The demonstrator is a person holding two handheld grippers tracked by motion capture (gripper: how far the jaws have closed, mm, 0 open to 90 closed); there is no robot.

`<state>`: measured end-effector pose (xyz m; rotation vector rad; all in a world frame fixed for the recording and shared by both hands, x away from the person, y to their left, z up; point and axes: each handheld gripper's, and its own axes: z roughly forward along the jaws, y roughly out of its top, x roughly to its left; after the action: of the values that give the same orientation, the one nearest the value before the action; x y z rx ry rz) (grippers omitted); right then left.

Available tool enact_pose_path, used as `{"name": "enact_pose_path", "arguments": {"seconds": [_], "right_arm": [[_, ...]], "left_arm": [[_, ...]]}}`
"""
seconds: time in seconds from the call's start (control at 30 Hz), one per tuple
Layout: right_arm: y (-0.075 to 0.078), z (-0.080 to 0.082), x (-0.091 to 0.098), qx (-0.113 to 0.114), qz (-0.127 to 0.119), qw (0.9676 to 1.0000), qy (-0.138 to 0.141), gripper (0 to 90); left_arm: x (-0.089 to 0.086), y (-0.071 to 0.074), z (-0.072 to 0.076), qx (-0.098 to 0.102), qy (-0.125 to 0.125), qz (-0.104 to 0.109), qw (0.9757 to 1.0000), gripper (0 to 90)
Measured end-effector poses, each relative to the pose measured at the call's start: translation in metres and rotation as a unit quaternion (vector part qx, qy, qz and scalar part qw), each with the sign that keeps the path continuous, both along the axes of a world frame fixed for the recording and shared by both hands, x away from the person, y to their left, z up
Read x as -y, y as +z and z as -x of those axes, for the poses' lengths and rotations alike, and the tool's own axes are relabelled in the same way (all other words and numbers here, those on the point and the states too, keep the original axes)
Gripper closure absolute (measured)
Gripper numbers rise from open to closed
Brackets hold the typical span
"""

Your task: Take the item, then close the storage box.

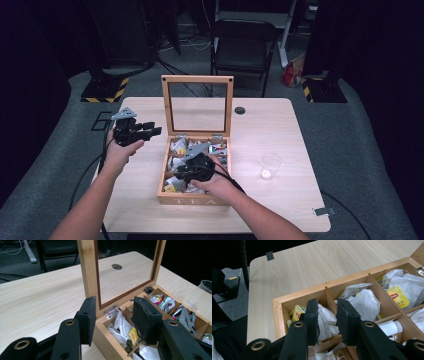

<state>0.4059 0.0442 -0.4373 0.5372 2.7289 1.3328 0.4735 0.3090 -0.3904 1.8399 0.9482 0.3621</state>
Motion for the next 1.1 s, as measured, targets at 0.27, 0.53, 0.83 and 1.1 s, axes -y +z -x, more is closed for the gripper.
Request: {"name": "enact_pose_path", "arguments": {"seconds": [0.27,0.53,0.83,1.1], "right_arm": [[-0.006,-0.001,-0.006,0.004,0.014,0.9998,0.011,68.0],[-0.010,-0.002,-0.010,0.000,0.018,0.9997,0.014,68.1],[-0.014,-0.001,-0.014,-0.011,0.029,0.9992,0.025,75.5],[-0.013,0.000,-0.013,-0.021,0.028,0.9987,0.037,89.3]], "left_arm": [[-0.001,-0.002,0.000,-0.003,0.001,0.001,1.0000,53.8],[-0.004,-0.001,0.000,0.001,0.004,0.003,1.0000,53.8],[-0.002,-0.001,0.000,-0.001,0.002,0.000,1.0000,53.9],[-0.004,0.001,0.001,0.001,0.004,0.000,1.0000,53.9]]}}
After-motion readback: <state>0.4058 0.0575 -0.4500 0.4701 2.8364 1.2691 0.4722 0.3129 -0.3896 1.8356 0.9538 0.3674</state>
